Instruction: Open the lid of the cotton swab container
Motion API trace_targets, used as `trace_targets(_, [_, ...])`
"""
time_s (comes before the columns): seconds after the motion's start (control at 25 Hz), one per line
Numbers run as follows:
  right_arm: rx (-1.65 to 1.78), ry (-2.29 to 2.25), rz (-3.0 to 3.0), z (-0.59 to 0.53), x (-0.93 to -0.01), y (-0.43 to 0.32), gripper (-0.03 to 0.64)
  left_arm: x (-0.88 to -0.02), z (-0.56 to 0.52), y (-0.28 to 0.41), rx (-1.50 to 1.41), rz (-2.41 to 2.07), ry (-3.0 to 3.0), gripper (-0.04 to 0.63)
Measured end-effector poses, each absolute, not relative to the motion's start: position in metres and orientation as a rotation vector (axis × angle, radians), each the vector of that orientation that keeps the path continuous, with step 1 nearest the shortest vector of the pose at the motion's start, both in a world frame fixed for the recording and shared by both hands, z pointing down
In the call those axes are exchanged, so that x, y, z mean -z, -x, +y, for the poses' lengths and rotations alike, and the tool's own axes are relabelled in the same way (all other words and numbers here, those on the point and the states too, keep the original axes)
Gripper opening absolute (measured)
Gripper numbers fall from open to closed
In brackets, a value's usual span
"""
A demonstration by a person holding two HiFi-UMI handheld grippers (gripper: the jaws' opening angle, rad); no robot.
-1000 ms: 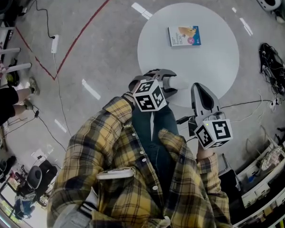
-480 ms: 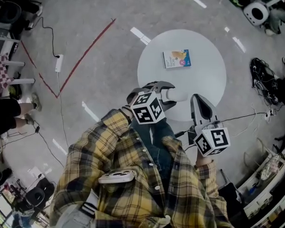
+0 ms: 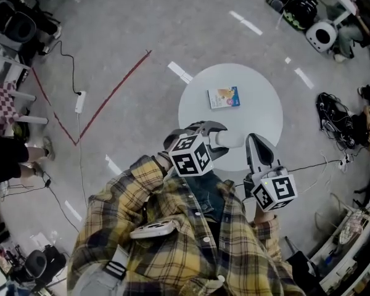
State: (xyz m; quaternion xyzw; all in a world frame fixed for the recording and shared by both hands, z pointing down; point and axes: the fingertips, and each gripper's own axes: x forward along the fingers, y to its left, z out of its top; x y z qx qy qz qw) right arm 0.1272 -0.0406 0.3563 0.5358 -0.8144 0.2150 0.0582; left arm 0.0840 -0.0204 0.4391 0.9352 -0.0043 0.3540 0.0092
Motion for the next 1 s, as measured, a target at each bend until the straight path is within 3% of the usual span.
trace_targets(0.48, [-0.568, -1.601, -2.554, -0.025, -0.318, -0.131, 0.017, -0.379, 0.006, -0.076, -1.079, 0.052, -2.933, 0.236])
trace_targets(1.0, [-0.537, -1.522, -2.576, -0.021, -0.312, -0.124, 0.017, -0.371, 0.019, -0.065, -1.09, 0.064, -2.904, 0.236])
